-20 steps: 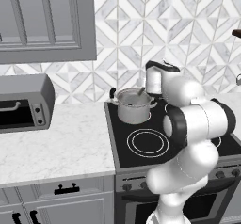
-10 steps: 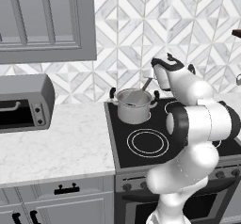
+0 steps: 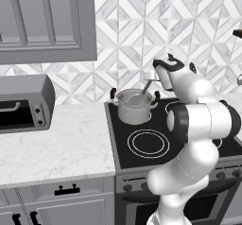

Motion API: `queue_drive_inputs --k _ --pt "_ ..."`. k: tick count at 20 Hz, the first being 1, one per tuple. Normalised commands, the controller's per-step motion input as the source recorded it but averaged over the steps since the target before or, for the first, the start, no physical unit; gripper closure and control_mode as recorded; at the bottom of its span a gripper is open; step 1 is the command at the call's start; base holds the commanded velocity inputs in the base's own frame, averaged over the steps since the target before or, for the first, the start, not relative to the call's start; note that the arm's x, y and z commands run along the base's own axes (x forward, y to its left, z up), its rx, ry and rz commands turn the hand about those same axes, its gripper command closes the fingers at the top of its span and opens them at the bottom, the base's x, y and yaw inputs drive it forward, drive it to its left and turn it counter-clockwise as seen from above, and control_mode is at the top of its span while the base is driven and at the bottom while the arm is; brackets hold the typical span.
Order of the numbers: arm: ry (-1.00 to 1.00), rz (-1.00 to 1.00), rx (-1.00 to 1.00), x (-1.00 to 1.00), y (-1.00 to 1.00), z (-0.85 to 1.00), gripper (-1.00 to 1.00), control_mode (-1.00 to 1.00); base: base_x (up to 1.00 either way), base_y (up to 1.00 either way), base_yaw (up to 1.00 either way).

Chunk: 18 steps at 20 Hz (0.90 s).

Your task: Put the tomato and avocado in the pot. Retrieve the spatula and lightly stir the vegetables in the pot.

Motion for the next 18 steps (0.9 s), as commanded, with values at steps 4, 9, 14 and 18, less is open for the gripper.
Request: queue_drive_inputs --k 4,9,14,18 --pt "0.0 0.01 -0.01 0.09 0.27 -0.02 1.0 -1.0 0.0 0.0 0.0" --pt "-0.03 0.0 -0.06 0.0 0.17 -0.34 1.0 -1.0 0.0 0.0 0.0" --pt "-0.06 0.0 -0.13 0.0 0.02 -0.64 1.0 -1.0 0.0 0.0 0.0" --pt "-0.05 0.0 -0.17 0.0 0.03 -0.56 1.0 -1.0 0.0 0.0 0.0"
